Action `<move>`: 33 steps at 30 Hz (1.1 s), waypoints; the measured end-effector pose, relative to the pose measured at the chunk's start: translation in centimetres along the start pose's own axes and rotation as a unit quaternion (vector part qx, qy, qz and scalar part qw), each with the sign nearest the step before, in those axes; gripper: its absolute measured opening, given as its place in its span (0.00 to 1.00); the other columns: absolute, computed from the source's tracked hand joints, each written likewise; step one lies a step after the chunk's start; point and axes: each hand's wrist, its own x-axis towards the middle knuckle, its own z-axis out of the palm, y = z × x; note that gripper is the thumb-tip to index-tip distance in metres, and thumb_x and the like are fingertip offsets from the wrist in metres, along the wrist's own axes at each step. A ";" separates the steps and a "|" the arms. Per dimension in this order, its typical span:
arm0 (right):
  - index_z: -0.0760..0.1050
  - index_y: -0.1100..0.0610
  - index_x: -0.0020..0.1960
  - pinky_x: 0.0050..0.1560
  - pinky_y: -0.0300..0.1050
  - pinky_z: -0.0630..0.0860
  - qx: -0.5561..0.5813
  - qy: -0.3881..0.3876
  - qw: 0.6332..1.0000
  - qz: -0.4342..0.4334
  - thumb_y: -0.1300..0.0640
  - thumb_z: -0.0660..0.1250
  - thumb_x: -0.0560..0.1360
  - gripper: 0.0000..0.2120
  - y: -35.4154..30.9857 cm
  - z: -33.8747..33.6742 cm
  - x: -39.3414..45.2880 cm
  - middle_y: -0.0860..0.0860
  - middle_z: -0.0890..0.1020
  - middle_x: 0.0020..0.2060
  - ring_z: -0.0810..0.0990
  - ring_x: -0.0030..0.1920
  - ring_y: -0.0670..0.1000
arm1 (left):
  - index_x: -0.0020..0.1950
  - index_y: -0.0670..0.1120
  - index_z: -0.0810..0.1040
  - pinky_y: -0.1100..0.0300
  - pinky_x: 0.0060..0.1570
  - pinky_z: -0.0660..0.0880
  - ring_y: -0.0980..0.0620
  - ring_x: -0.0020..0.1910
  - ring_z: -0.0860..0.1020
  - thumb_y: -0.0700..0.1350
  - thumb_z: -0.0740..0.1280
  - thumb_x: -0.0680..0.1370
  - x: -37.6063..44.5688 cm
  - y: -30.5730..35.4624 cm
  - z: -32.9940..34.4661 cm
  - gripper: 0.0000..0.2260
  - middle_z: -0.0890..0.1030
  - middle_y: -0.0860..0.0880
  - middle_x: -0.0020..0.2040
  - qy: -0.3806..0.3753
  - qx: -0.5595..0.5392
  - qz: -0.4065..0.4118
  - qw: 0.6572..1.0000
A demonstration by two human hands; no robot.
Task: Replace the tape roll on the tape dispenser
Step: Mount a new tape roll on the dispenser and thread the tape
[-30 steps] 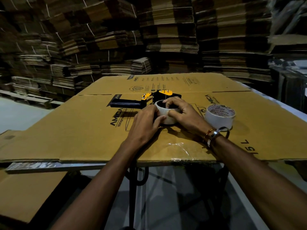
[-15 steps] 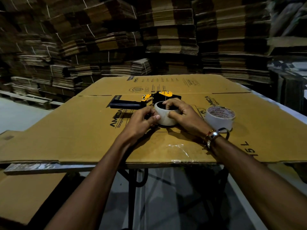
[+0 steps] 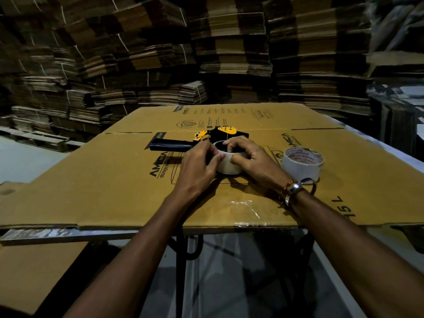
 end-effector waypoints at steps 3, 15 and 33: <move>0.75 0.51 0.51 0.61 0.59 0.76 0.004 0.001 1.000 0.003 0.55 0.63 0.75 0.05 0.0 0.0 0.0 0.45 0.75 0.61 0.71 0.64 0.44 | 0.50 0.43 0.76 0.66 0.40 0.71 0.53 0.48 0.75 0.44 0.66 0.80 -0.1 0.1 -0.1 0.04 0.77 0.48 0.49 -0.002 -0.005 0.001 1.000; 0.75 0.55 0.49 0.62 0.55 0.75 0.019 0.009 1.000 -0.003 0.55 0.63 0.73 0.07 -0.1 0.2 0.0 0.48 0.75 0.61 0.72 0.64 0.43 | 0.51 0.42 0.75 0.51 0.45 0.81 0.48 0.51 0.79 0.45 0.61 0.83 0.0 -0.1 -0.8 0.07 0.78 0.45 0.52 -0.067 -0.172 -0.132 0.974; 0.75 0.53 0.48 0.57 0.45 0.75 0.037 0.004 0.999 0.002 0.57 0.63 0.73 0.05 0.5 0.1 0.2 0.45 0.75 0.61 0.72 0.63 0.42 | 0.50 0.45 0.76 0.56 0.46 0.79 0.50 0.48 0.80 0.40 0.65 0.80 -0.1 -1.1 -1.9 0.02 0.80 0.48 0.48 -0.161 -0.104 -0.072 0.979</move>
